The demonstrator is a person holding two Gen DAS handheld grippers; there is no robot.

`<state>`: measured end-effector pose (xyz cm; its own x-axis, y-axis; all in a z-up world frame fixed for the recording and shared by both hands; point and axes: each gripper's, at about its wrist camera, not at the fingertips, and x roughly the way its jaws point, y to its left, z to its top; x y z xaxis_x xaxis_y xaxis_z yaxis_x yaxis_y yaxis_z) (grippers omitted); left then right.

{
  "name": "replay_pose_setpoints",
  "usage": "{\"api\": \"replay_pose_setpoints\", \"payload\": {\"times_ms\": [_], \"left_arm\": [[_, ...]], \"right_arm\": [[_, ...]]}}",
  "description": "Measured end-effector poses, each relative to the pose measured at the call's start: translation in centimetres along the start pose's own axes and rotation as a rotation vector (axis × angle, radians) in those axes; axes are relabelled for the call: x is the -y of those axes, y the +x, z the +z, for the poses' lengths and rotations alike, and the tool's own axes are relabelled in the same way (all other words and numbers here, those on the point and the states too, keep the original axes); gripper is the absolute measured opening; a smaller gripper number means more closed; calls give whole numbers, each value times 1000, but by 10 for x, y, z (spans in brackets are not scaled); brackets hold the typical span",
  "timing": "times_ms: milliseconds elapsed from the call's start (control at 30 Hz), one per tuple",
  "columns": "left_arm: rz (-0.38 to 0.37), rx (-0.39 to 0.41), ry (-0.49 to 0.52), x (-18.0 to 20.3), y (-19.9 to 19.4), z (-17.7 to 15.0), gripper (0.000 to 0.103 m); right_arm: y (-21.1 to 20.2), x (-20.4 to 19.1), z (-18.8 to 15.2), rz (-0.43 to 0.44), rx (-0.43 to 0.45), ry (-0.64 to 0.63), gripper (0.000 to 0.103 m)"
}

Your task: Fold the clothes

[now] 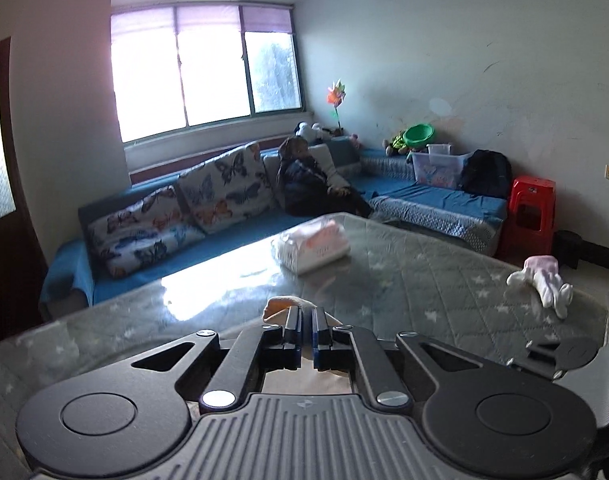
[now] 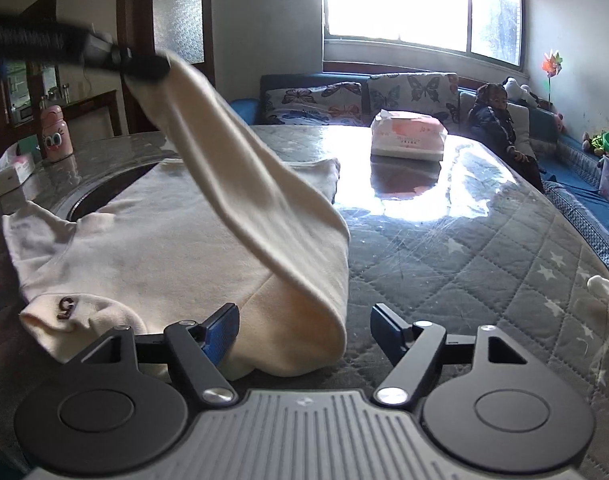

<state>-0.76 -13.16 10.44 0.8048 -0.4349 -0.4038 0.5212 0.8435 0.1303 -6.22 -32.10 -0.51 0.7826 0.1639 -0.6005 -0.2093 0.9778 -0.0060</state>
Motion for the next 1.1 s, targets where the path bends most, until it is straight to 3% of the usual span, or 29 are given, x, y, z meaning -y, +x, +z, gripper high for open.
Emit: {"api": "replay_pose_setpoints", "payload": {"times_ms": [367, 600, 867, 967, 1100], "left_arm": [[41, -4, -74, -26, -18, -16, 5], [94, -123, -176, -53, -22, -70, 5], [104, -249, -210, -58, -15, -120, 9], [105, -272, -213, -60, -17, -128, 10], [123, -276, -225, -68, -26, -132, 16]], "right_arm": [[-3, 10, -7, -100, -1, -49, 75], [-7, 11, -9, -142, 3, -93, 81], [-18, 12, -9, -81, -67, -192, 81], [-24, 16, -5, -55, -99, -207, 74], [-32, 17, 11, 9, -74, -174, 54]]}}
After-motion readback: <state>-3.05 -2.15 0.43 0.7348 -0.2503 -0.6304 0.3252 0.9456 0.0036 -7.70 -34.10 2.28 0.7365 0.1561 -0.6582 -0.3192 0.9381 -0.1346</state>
